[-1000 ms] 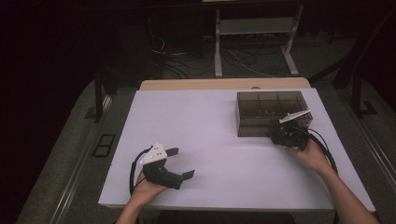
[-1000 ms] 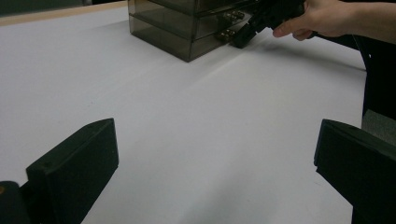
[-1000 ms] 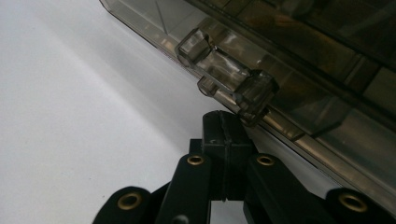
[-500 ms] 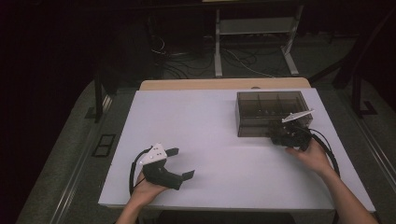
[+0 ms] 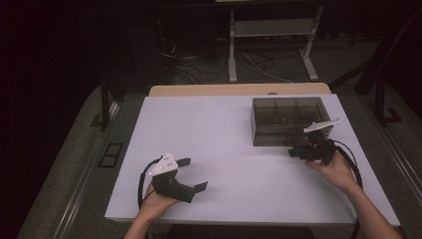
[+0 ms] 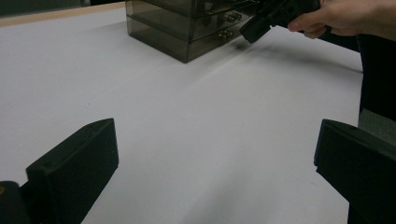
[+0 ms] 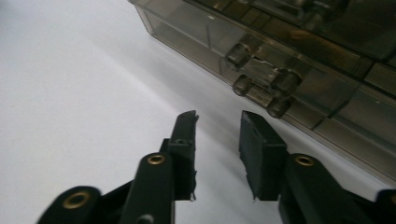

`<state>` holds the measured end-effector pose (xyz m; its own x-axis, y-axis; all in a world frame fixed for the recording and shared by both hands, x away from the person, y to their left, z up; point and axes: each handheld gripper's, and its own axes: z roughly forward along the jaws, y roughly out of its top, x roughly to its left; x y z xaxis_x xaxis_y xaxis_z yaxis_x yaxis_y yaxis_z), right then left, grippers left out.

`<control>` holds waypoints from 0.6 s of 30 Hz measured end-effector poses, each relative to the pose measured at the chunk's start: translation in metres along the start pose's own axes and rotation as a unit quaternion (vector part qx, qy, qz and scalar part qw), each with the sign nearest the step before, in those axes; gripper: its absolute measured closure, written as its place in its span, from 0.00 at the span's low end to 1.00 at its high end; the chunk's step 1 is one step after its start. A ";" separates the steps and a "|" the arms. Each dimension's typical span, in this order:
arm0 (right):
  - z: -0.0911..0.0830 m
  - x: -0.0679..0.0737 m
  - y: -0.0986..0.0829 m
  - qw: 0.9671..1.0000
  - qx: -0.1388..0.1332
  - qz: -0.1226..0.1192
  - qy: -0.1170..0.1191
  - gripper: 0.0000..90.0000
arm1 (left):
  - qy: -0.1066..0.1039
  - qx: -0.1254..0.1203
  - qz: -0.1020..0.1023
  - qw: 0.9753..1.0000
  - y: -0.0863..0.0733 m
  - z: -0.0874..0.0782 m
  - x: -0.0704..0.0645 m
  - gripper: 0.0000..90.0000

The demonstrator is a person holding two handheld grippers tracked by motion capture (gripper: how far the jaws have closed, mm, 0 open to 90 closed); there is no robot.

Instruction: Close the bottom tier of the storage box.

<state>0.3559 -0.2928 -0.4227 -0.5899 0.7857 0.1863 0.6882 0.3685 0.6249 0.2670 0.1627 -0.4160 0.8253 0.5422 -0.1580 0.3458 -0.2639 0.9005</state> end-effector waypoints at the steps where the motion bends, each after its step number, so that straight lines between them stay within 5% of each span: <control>1: -0.001 0.001 0.000 1.000 0.000 0.000 0.001 0.70 | 0.000 0.000 0.000 1.000 0.000 0.000 0.000 0.00; 8: -0.007 0.012 -0.002 1.000 -0.021 -0.001 -0.010 0.41 | 0.001 -0.005 -0.004 1.000 0.000 -0.001 -0.001 0.00; 12: -0.012 0.017 -0.007 0.999 -0.031 0.003 0.011 0.19 | 0.001 -0.005 -0.004 1.000 0.000 -0.002 -0.001 0.00; 18: -0.022 0.027 -0.009 0.999 -0.042 0.010 0.021 0.09 | 0.000 -0.005 -0.005 1.000 0.000 -0.002 -0.001 0.00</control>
<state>0.3245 -0.2858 -0.4065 -0.5939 0.7710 0.2297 0.6636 0.3081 0.6816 0.2656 0.1638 -0.4154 0.8219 0.5447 -0.1665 0.3495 -0.2515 0.9026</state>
